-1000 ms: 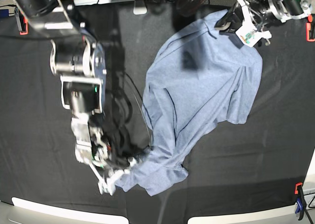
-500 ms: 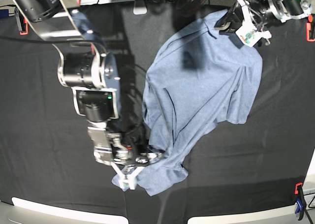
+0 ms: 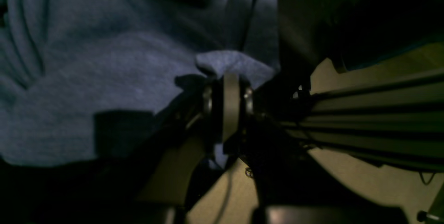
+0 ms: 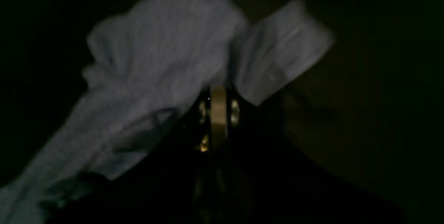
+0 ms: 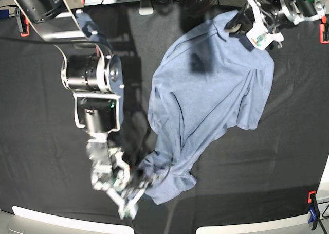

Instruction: Layout the t-shirt on the table in an organized manner, then fold the t-shirt properly

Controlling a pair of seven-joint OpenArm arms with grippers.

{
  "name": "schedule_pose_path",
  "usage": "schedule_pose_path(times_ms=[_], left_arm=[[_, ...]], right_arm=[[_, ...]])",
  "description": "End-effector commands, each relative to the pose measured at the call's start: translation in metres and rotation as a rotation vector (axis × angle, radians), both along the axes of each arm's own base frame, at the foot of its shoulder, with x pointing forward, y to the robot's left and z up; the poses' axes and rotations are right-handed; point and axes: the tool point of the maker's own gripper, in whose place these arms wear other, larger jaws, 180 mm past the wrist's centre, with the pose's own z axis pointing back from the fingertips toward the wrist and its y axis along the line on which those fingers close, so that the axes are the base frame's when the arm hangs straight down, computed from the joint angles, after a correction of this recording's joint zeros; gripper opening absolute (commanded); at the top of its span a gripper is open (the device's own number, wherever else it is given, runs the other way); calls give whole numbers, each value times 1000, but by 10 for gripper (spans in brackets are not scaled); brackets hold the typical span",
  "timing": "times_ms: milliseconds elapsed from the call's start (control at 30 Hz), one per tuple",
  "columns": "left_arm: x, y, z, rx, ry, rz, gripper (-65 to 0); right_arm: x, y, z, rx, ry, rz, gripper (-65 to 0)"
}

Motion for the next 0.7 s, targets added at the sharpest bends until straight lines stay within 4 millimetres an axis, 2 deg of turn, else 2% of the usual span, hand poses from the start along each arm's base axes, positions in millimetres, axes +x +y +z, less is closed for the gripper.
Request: schedule_pose_path(times_ms=[0, 100, 200, 233, 333, 433, 533, 667], left_arm=[[5, -3, 12, -30, -38, -8, -650], [8, -3, 12, -31, -43, 4, -650], [10, -5, 13, -43, -45, 20, -650], [10, -6, 13, -46, -44, 23, -650], [11, -9, 14, -59, -45, 33, -650], [11, -10, 14, -64, -45, 36, -650], [11, -10, 14, -63, -44, 35, -650], [11, -10, 14, -64, -45, 36, -650]], right_arm=[[18, -2, 38, 18, -84, -5, -650], [18, -1, 42, 96, -86, 11, -649], [18, -15, 33, 104, -97, -11, -397], [19, -20, 31, 105, -110, -22, -353], [18, -32, 12, 107, -120, -47, -342], [14, -36, -12, 71, -144, -44, -343], [9, -31, -28, 63, -162, -32, -343], [4, -23, -41, 65, -129, -39, -345]])
